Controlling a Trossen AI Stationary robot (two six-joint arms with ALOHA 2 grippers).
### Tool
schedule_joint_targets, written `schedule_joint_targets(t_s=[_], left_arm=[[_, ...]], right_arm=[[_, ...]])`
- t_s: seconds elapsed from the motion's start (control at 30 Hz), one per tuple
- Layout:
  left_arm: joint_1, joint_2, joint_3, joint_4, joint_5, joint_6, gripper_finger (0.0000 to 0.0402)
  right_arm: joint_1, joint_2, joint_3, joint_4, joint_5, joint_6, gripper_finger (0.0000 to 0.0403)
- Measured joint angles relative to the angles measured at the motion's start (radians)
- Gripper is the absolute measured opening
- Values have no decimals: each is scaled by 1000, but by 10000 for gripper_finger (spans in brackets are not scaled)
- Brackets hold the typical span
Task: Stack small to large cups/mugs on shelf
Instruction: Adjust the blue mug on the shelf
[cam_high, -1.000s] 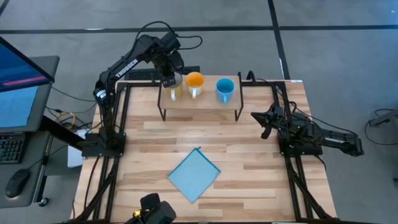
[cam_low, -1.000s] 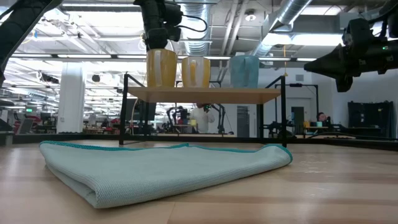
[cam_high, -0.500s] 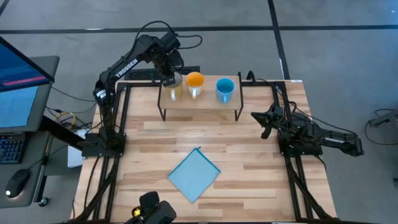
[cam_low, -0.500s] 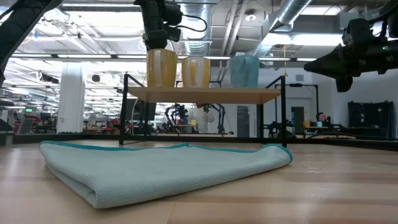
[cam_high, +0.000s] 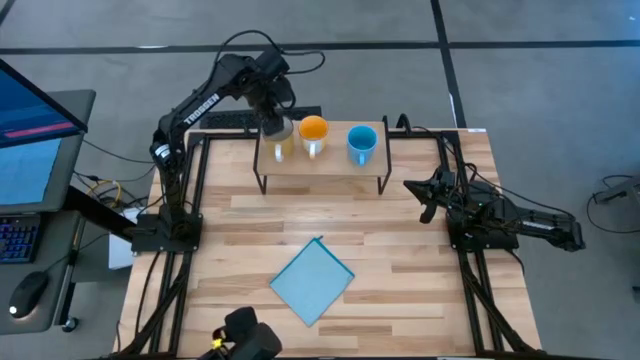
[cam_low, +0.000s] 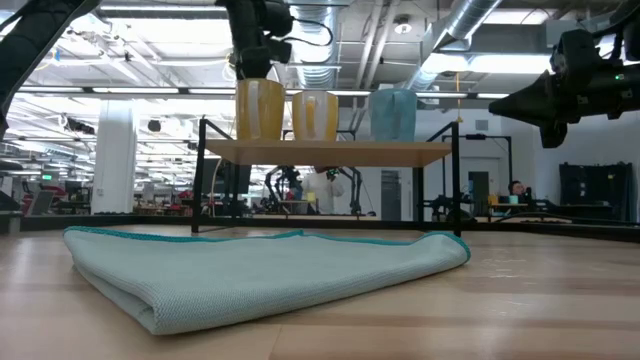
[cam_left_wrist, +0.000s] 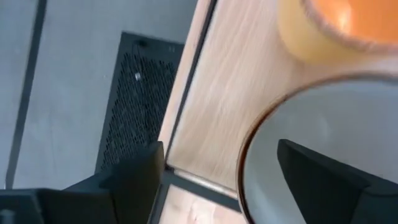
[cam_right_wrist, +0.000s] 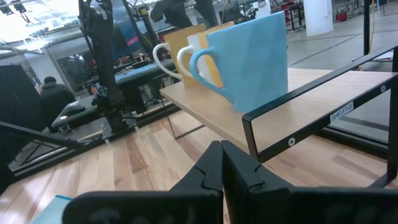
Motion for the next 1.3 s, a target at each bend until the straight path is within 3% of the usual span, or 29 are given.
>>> schedule_joint_targets(t_s=[0.3,0.6,0.93,1.13,1.3], left_arm=[[0,0,154,10,32,-1,309],[18,-127,158,147,87,-27,308],[41,-297,159,300,376,-105,308],[31,-381,100,378,469,-111,308],[31,-459,-44,461,493,-129,308]], right_arm=[[0,0,0,0,0,0,21],[0,0,0,0,0,0,21],[0,0,21,73,-23,53,21],[1,61,118,72,-30,-24,21],[1,175,233,73,-76,-84,21]])
